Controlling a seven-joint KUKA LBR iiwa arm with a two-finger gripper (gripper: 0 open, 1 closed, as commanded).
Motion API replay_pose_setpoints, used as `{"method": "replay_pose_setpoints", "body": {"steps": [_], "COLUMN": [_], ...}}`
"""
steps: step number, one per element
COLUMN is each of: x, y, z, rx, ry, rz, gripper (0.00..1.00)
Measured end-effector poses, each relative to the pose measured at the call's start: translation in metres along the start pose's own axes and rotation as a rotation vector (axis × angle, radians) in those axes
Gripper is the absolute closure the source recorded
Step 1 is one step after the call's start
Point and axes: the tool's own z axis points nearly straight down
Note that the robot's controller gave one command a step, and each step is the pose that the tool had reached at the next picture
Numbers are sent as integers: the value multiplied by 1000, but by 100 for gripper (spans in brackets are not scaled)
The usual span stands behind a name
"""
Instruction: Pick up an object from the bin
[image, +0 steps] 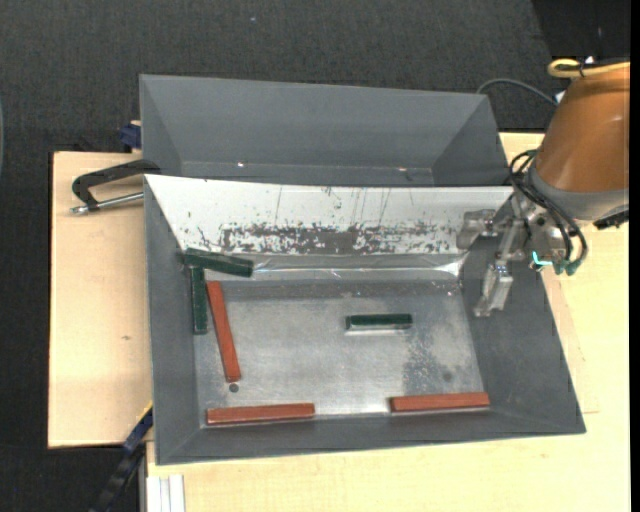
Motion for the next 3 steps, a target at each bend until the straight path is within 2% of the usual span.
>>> {"method": "replay_pose_setpoints", "body": {"steps": [1,2,3], "x": [-2,-9,-12], "y": [0,42,78], "z": [-4,63,69], "rx": [1,2,2], "ry": [-8,-10,-8], "rz": [-2,-93,-382], "gripper": [0,0,0]}}
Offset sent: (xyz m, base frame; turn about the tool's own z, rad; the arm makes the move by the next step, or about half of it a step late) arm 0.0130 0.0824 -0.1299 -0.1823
